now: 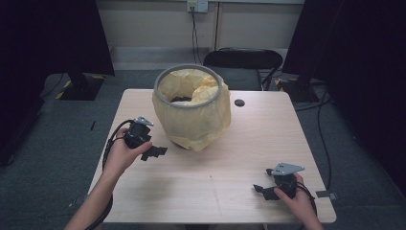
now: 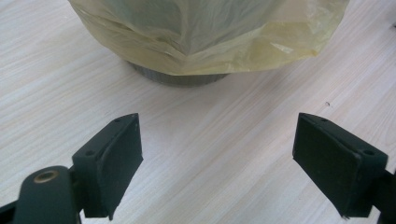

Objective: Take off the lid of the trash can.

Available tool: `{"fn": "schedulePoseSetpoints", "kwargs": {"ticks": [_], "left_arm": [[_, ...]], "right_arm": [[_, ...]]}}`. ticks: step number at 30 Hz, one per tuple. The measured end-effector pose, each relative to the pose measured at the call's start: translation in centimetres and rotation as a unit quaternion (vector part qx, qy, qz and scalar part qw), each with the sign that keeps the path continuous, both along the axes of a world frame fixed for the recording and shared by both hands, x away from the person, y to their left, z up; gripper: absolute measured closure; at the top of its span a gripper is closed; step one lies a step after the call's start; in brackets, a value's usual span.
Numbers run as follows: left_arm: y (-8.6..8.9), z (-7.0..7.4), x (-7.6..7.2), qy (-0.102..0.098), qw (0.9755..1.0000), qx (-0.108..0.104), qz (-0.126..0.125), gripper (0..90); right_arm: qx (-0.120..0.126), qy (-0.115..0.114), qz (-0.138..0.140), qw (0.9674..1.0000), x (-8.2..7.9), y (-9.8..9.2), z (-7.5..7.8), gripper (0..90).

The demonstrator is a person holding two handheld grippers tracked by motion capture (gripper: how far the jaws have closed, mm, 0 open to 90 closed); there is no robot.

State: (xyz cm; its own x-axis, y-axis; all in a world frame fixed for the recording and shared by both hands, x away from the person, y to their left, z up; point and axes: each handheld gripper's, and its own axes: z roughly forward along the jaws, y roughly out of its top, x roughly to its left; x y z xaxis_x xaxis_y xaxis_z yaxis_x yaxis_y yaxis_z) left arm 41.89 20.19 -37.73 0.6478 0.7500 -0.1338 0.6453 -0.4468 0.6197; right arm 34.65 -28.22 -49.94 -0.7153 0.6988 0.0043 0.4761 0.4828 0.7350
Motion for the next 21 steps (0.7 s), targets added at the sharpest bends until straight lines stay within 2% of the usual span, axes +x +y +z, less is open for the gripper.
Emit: {"fn": "schedulePoseSetpoints", "kwargs": {"ticks": [4, 9, 14, 19, 21], "left_arm": [[0.0, 0.3, 0.2, -0.003, 1.0, -0.002, 0.007, 15.2], [0.0, 0.4, 0.3, 0.0, 1.0, 0.001, -0.001, 15.2], [0.0, 0.6, 0.4, 0.003, 1.0, 0.001, 0.005, 15.2], [0.1, 1.4, 0.5, 0.005, 1.0, 0.0, -0.003, 15.2], [0.2, 1.7, 0.6, 0.001, 1.0, 0.003, 0.003, 15.2]], "right_arm": [[0.0, 0.0, 0.0, 1.0, 0.0, 0.0, 0.0, 15.3], [0.0, 0.0, 0.0, 1.0, 0.0, 0.0, 0.0, 15.3], [0.0, 0.0, 0.0, 1.0, 0.0, 0.0, 0.0, 15.3], [0.0, 0.0, 0.0, 1.0, 0.0, 0.0, 0.0, 15.3], [0.0, 0.0, 0.0, 1.0, 0.0, 0.0, 0.0, 15.3]]}}
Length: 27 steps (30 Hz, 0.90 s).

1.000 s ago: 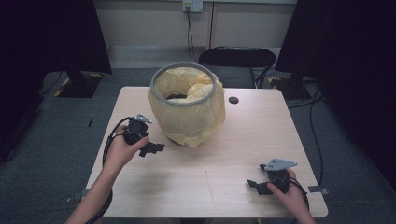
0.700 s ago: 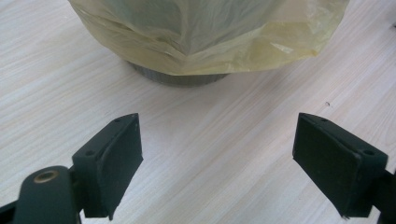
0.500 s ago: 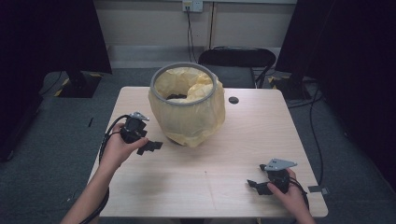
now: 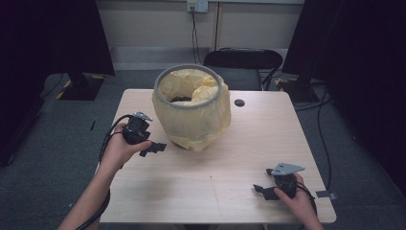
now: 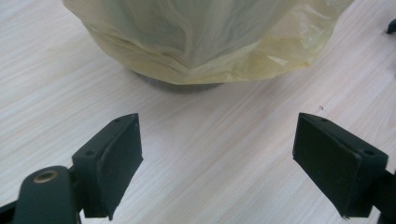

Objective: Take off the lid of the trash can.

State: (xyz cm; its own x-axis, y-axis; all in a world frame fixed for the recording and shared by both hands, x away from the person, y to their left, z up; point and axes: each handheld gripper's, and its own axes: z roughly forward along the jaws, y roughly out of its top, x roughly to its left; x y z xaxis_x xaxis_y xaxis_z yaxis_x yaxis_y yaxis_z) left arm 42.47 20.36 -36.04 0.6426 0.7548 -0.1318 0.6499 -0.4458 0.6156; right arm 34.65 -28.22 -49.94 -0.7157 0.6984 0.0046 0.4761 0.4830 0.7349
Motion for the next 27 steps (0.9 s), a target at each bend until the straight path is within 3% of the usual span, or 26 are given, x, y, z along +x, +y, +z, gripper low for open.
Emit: {"fn": "schedulePoseSetpoints", "kwargs": {"ticks": [8, 11, 27], "left_arm": [[0.5, 1.3, 0.3, 0.011, 0.9998, -0.014, 0.005, 15.2], [0.7, 1.7, 0.5, 0.011, 0.9999, -0.01, 0.006, 15.2], [1.3, 5.2, 1.2, -0.003, 0.9996, -0.02, 0.021, 15.6]], "right_arm": [[0.0, 0.0, 0.0, 1.0, 0.0, 0.0, 0.0, 15.4], [0.001, 0.0, 0.001, 1.0, 0.0, 0.0, 0.0, 15.4], [0.0, 0.0, 0.002, 1.0, 0.0, 0.0, 0.0, 15.4]]}}
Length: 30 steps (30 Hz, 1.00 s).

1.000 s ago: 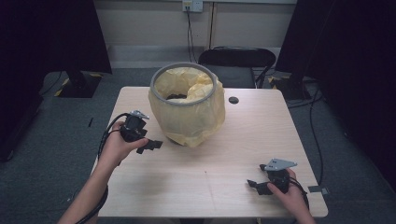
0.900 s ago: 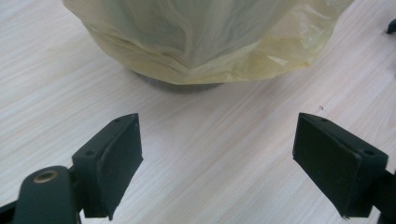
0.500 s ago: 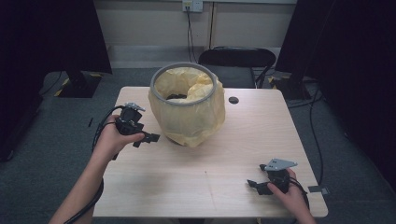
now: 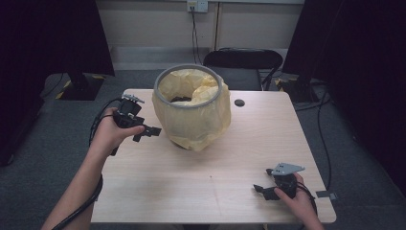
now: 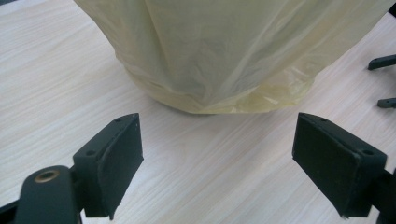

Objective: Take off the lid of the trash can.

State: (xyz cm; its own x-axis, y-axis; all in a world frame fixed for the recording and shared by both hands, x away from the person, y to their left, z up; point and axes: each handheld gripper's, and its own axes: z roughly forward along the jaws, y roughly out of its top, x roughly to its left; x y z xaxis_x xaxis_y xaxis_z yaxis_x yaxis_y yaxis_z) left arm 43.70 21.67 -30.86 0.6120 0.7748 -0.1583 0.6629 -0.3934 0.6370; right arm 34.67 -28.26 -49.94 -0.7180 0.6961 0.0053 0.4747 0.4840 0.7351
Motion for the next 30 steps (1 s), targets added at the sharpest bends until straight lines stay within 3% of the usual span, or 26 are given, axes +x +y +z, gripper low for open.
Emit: {"fn": "schedulePoseSetpoints", "kwargs": {"ticks": [11, 22, 26, 30], "left_arm": [[0.6, 3.0, 0.3, -0.018, 0.9996, -0.017, 0.011, 15.7], [1.2, 5.0, 1.0, -0.026, 0.9988, -0.027, 0.031, 15.8], [1.4, 5.8, 1.4, -0.027, 0.9985, -0.029, 0.039, 15.8], [1.4, 6.5, 1.8, -0.031, 0.9982, -0.014, 0.05, 15.8]], "right_arm": [[0.0, 0.0, -0.001, 1.0, 0.0, 0.0, 0.0, 15.4], [0.0, -0.001, 0.0, 1.0, 0.0, 0.0, 0.0, 15.4], [0.0, -0.002, 0.0, 1.0, 0.0, 0.0, 0.0, 15.3], [0.0, -0.001, 0.0, 1.0, 0.0, 0.0, 0.0, 15.4]]}}
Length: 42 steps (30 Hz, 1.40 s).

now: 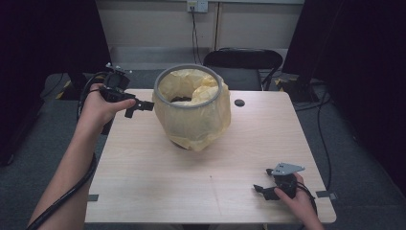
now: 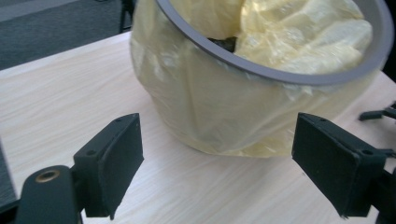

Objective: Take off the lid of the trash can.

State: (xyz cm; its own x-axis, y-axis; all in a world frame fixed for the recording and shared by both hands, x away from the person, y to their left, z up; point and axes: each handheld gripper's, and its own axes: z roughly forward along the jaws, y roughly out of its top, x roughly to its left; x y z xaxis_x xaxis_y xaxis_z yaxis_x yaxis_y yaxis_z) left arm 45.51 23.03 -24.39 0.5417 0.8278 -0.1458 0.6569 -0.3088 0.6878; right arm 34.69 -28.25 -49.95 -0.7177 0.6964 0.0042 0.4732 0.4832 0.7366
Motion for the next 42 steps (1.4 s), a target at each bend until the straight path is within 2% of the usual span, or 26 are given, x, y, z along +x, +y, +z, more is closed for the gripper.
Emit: {"fn": "schedulePoseSetpoints", "kwargs": {"ticks": [9, 18, 21, 23, 27, 32, 34, 37, 40, 42], "left_arm": [[-0.6, 0.5, 1.3, -0.001, 1.0, 0.005, 0.008, 15.8], [-1.5, 1.0, 3.0, 0.002, 0.9995, 0.005, 0.032, 16.6], [-1.8, 1.1, 3.4, -0.008, 0.9991, -0.005, 0.041, 24.1], [-2.0, 1.1, 3.7, -0.009, 0.9988, -0.009, 0.047, 24.3], [-2.6, 0.9, 4.2, -0.009, 0.9988, 0.005, 0.048, 25.7], [-3.1, 0.7, 4.9, 0.004, 0.9982, 0.018, 0.057, 27.7], [-3.2, 0.6, 5.3, 0.006, 0.9981, 0.018, 0.059, 28.7], [-3.5, 0.4, 5.7, 0.024, 0.9972, 0.008, 0.07, 31.8], [-3.8, 0.4, 6.2, 0.043, 0.9944, 0.004, 0.096, 35.3], [-4.0, 0.4, 6.4, 0.05, 0.9938, 0.013, 0.098, 44.4]], "right_arm": [[0.001, 0.001, 0.001, 1.0, 0.0, -0.1, 0.0, 15.4], [0.0, 0.001, 0.001, 1.0, 0.0, 0.0, 0.0, 15.3], [0.0, 0.001, 0.001, 1.0, 0.0, 0.0, 0.0, 15.3], [0.0, 0.002, 0.002, 1.0, 0.0, 0.0, 0.0, 15.1], [0.0, 0.002, 0.005, 1.0, 0.1, -0.1, 0.0, 14.4], [0.001, 0.004, 0.008, 1.0, 0.2, -0.1, 0.0, 14.3], [0.0, 0.003, 0.009, 1.0, 0.2, 0.0, 0.0, 14.3], [0.0, 0.003, 0.009, 1.0, 0.2, -0.1, 0.0, 14.3], [0.001, 0.003, 0.01, 0.9999, 0.2, -0.1, 0.0, 14.3], [0.001, 0.003, 0.01, 0.9999, 0.2, -0.1, 0.0, 14.3]]}}
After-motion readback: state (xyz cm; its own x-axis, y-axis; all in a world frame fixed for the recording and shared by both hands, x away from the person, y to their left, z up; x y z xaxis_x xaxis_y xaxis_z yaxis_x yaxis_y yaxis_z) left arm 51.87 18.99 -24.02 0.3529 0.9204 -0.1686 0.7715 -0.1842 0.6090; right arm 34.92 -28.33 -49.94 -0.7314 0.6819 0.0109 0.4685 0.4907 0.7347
